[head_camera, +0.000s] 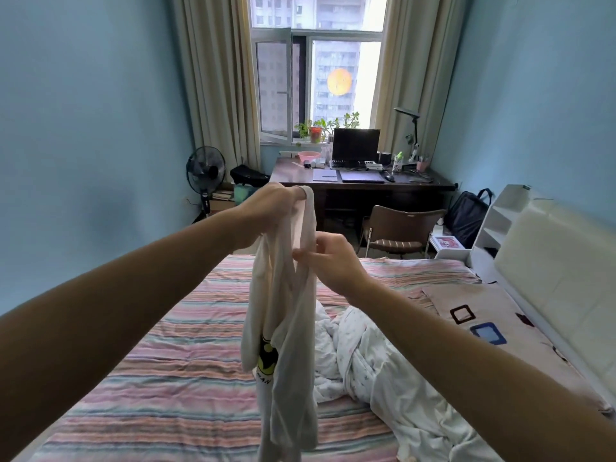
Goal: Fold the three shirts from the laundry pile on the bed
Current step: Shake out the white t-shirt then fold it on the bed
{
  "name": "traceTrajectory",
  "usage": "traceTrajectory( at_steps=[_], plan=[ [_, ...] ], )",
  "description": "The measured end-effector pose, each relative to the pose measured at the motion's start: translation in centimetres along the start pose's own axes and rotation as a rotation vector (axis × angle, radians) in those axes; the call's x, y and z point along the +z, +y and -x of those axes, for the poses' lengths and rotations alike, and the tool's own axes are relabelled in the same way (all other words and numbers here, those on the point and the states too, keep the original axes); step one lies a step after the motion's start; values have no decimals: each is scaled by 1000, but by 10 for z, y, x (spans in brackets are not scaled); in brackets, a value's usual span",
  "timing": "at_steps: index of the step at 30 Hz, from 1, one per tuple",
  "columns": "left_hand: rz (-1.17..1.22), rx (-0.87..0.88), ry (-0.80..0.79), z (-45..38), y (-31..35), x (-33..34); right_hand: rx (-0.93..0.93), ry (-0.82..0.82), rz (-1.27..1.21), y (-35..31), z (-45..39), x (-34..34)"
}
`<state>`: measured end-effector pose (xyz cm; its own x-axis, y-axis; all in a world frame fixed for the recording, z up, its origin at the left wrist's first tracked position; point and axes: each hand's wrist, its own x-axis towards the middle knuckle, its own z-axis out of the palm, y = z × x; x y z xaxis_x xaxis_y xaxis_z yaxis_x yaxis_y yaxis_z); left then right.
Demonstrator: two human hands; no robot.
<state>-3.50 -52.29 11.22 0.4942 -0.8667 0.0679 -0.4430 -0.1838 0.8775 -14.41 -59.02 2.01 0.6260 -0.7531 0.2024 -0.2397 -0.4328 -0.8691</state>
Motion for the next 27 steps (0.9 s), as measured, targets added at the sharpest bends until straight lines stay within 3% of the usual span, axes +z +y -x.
traceTrajectory(
  at_steps=[6, 11, 17, 20, 23, 27],
  plan=[
    [19, 17, 38, 9, 7, -13, 76, 88, 161, -7, -4, 13],
    [-9, -33, 155, 10, -8, -42, 30, 64, 341, 5, -9, -2],
    [-83, -66, 326, 17, -28, -85, 163, 0, 551, 32, -10, -35],
    [-170, -78, 368, 24, -42, -105, 187, -8, 465, 40, -11, -54],
    [-316, -75, 311, 35, -61, -113, 207, -85, 148, 36, -9, -68],
    [-147, -134, 351, 50, -76, -111, 233, -253, 18, 27, -5, -85]
  ],
)
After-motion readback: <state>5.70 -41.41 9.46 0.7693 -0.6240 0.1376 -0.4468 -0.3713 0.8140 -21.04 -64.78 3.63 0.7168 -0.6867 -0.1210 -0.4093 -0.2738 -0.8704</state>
